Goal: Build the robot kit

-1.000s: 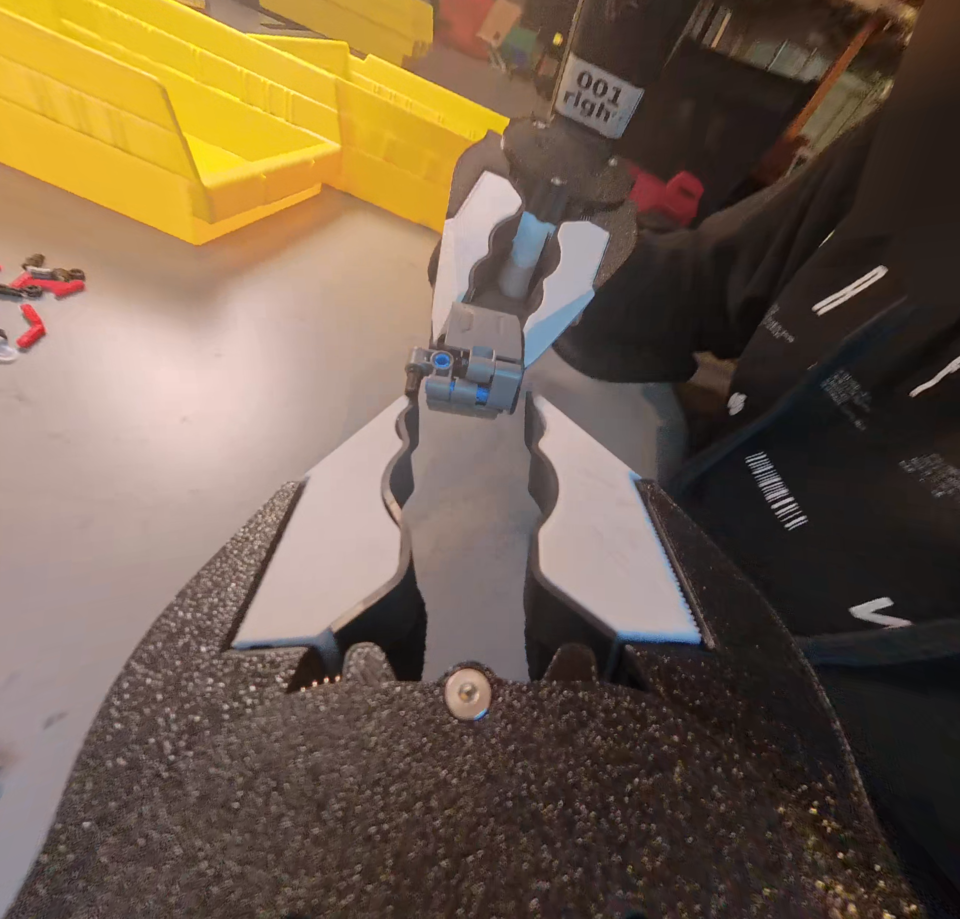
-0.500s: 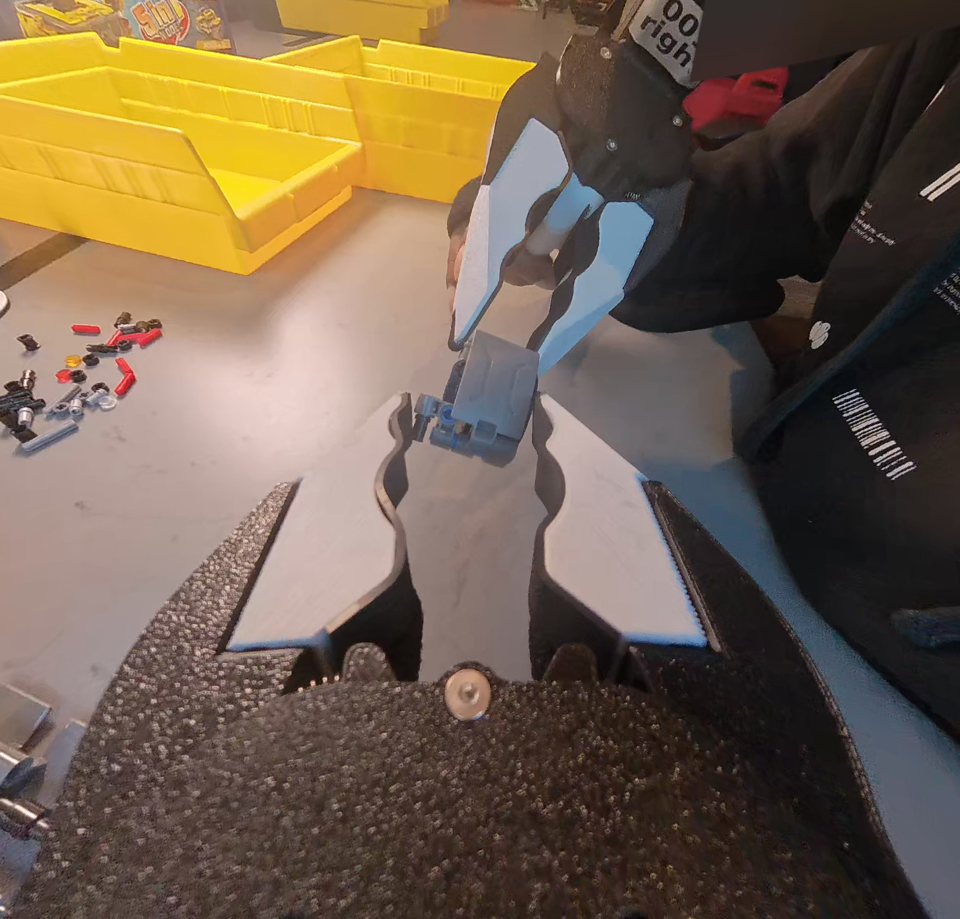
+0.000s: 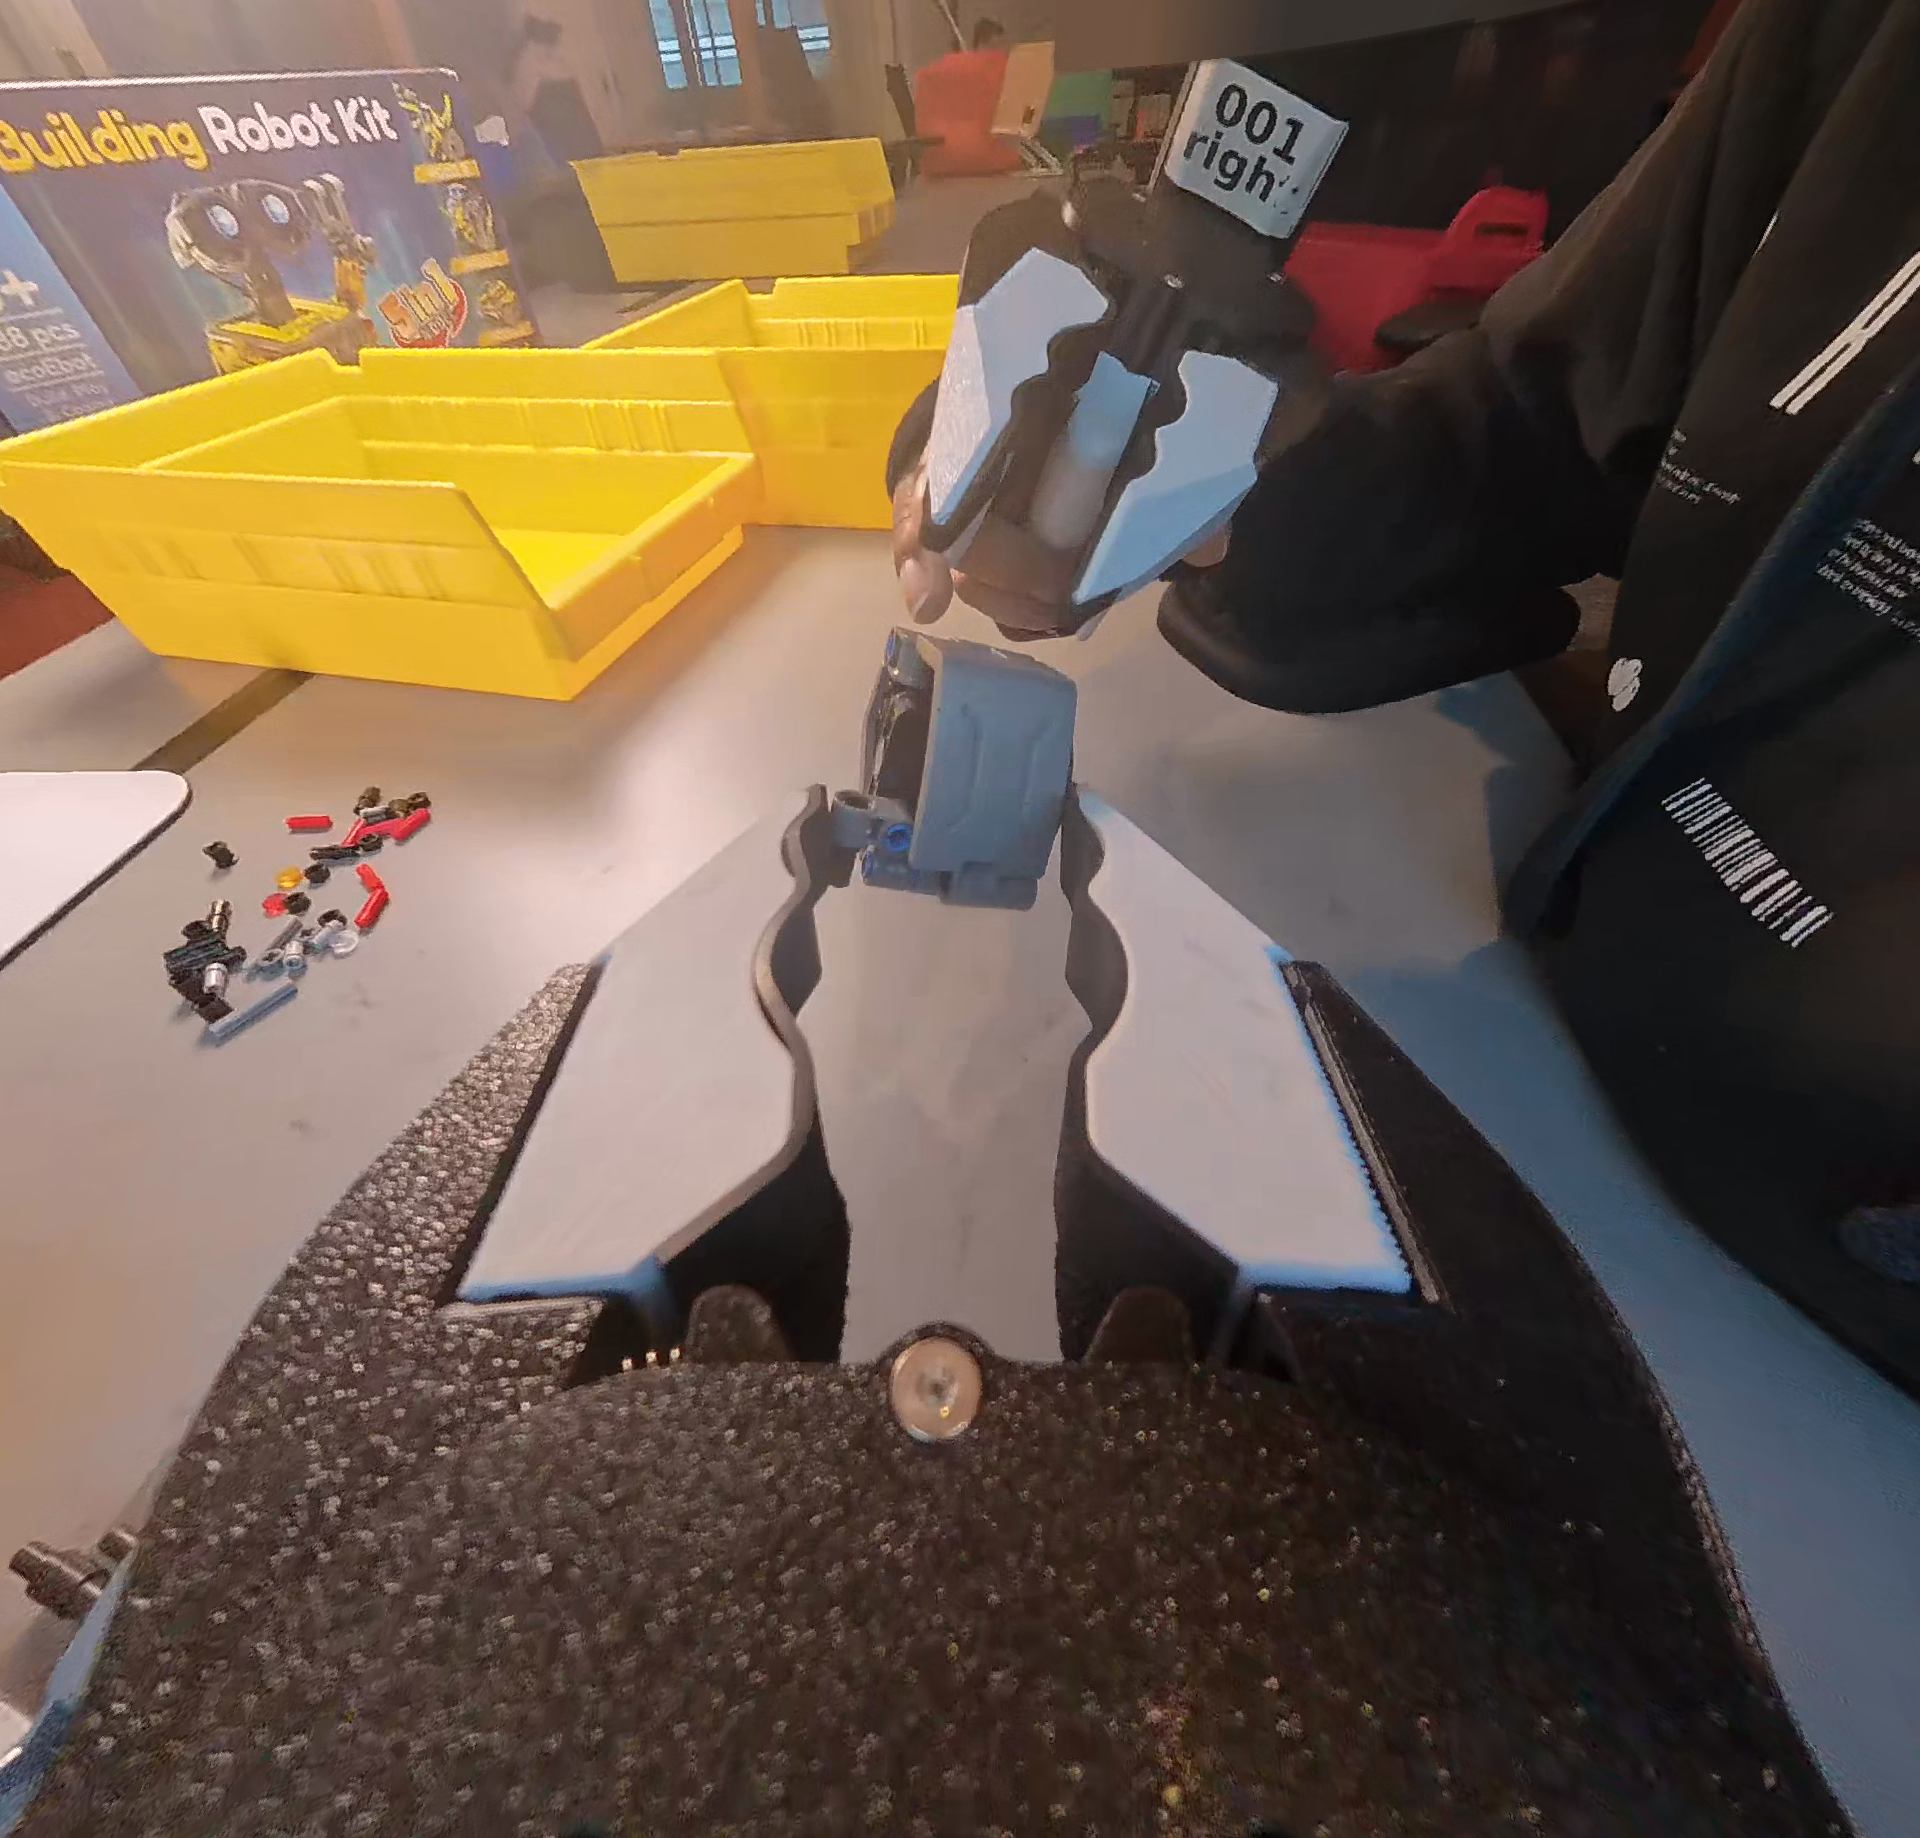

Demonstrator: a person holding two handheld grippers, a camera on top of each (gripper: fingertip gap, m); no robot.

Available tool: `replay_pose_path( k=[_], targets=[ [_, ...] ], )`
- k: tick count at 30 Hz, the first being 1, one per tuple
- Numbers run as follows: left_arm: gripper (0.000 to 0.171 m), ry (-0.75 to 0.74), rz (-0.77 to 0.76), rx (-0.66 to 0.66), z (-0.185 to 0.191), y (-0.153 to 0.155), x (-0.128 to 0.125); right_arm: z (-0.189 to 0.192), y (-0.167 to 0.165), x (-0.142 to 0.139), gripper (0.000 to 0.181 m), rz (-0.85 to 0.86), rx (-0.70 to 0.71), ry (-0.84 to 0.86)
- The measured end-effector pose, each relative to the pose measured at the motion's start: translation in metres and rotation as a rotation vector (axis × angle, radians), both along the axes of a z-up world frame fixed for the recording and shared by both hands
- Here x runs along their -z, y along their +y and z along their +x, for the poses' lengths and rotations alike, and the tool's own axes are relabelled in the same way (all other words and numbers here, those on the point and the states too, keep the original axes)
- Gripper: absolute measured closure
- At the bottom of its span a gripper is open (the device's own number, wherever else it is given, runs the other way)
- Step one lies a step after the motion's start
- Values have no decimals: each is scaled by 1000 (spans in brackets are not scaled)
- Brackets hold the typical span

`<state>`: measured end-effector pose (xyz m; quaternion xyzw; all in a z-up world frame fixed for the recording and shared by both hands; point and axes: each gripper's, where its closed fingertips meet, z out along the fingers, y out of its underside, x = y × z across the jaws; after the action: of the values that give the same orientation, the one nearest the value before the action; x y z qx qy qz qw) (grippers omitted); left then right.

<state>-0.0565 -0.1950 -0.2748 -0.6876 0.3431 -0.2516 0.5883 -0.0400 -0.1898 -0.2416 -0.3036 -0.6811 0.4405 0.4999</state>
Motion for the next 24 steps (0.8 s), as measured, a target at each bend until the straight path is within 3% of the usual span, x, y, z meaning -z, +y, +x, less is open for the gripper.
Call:
replay_pose_path(
  k=[14, 24],
  targets=[
    [128, 99, 141, 40, 13, -11, -6, 2, -11, 9, 155, 30, -62, -3],
    [128, 293, 287, 9, 16, -13, -3, 8, -16, 14, 154, 129, -107, 11]
  ],
)
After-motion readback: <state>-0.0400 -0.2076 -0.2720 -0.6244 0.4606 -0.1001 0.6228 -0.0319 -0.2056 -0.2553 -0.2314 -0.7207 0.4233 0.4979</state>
